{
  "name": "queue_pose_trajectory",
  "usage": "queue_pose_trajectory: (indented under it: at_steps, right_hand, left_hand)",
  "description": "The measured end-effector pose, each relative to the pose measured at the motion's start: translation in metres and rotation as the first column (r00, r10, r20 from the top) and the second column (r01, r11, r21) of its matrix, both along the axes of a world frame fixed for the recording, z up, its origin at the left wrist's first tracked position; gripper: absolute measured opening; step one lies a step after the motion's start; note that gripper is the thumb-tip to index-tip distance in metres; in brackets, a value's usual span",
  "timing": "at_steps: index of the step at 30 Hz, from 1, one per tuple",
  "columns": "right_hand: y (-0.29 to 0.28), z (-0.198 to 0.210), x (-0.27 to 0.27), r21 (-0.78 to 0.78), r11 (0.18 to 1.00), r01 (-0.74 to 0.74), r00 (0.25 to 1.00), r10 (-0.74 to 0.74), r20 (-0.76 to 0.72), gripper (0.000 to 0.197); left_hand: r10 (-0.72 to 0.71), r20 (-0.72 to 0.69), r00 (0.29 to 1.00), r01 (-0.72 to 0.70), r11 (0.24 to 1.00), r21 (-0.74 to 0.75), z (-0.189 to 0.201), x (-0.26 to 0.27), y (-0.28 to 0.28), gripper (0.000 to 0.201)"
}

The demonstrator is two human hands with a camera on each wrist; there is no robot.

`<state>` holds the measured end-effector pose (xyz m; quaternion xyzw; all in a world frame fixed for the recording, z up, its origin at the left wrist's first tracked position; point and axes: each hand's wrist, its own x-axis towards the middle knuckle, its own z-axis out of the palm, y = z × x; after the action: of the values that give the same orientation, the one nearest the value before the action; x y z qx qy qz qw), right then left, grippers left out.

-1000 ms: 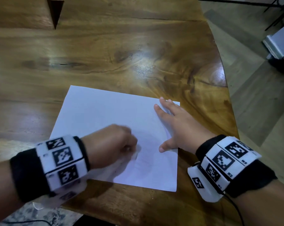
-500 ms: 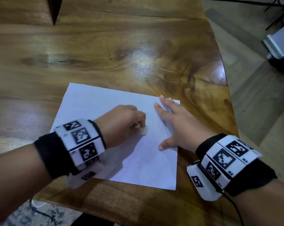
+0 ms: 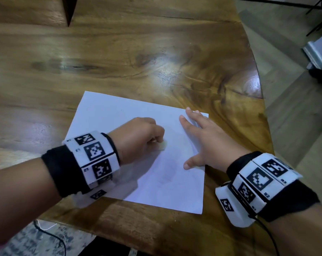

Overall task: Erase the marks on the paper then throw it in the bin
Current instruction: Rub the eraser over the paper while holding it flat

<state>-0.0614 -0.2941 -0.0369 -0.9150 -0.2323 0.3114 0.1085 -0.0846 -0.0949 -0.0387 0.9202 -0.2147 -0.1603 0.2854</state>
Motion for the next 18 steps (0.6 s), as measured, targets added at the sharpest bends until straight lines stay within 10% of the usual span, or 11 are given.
queue_pose_trajectory:
  at_steps: [7,12,18]
  right_hand:
    - [-0.001,-0.001,0.001,0.006,1.0,0.004,1.0,-0.004,-0.001,0.12]
    - [0.0,0.0,0.0,0.004,1.0,0.005,1.0,-0.005,-0.004,0.119]
    - [-0.001,-0.001,0.0,0.015,1.0,0.018,1.0,-0.018,-0.011,0.119]
  left_hand:
    - [-0.202,-0.178,0.963,0.21,0.977,0.025,-0.002,-0.045,0.017,0.013]
    - [-0.068,-0.073,0.995,0.068,0.998,-0.012,0.002,-0.014,0.006,0.013]
    - [-0.26,-0.052,0.964,0.265,0.953,0.146,-0.013,-0.052,0.024,0.021]
